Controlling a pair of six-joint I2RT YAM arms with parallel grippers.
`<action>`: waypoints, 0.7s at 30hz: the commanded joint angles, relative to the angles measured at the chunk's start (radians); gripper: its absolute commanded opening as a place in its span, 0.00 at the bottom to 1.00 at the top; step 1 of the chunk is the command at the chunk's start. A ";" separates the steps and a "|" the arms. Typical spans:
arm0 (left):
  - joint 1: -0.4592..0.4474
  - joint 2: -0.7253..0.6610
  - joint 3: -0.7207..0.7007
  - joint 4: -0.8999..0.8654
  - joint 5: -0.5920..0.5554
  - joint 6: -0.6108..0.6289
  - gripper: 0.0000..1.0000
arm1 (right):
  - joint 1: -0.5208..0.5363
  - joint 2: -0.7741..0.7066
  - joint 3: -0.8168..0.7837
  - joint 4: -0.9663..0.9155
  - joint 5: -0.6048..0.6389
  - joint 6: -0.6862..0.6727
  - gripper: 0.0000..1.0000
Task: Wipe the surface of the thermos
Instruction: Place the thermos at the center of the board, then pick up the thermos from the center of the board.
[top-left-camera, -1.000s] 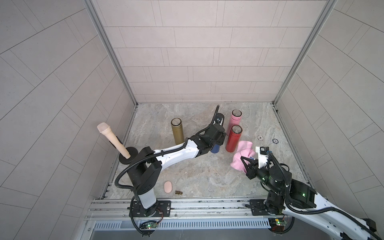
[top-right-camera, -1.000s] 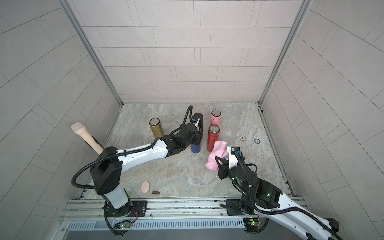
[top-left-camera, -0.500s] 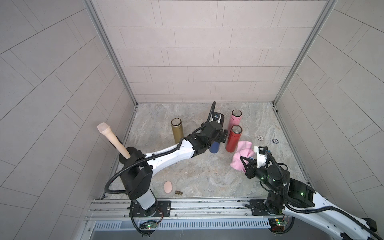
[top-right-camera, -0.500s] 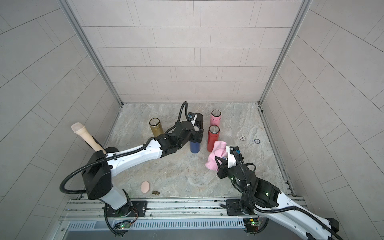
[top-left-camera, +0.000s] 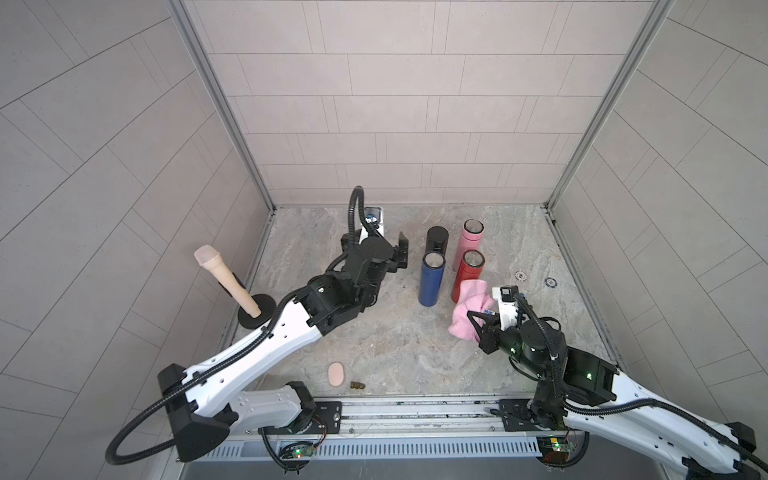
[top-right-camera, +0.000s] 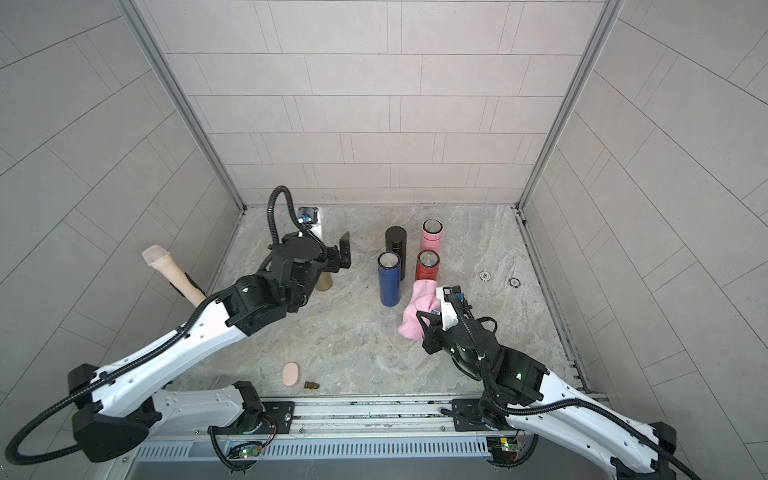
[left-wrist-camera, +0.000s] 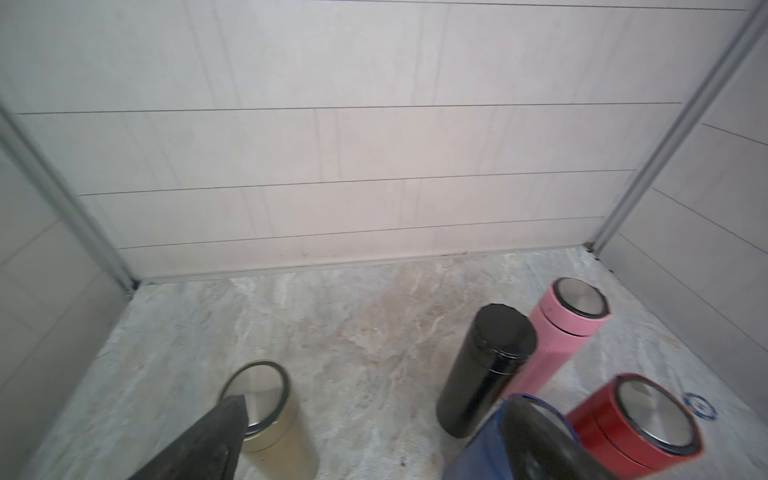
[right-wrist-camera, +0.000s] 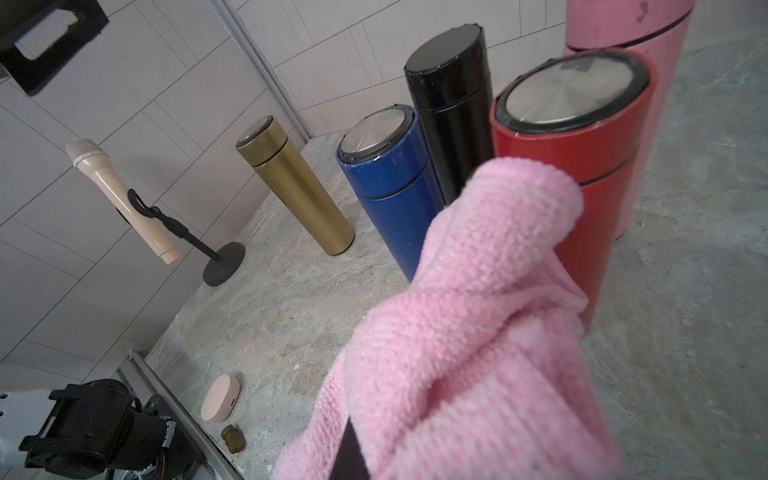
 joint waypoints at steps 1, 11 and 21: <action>0.100 -0.029 -0.069 -0.108 -0.010 -0.009 1.00 | -0.003 0.028 0.022 0.066 -0.024 0.007 0.00; 0.332 0.073 -0.091 -0.074 0.238 -0.048 1.00 | -0.002 0.106 0.041 0.090 -0.044 0.049 0.00; 0.398 0.218 -0.083 -0.010 0.308 -0.112 1.00 | -0.004 0.118 0.056 0.083 -0.037 0.045 0.00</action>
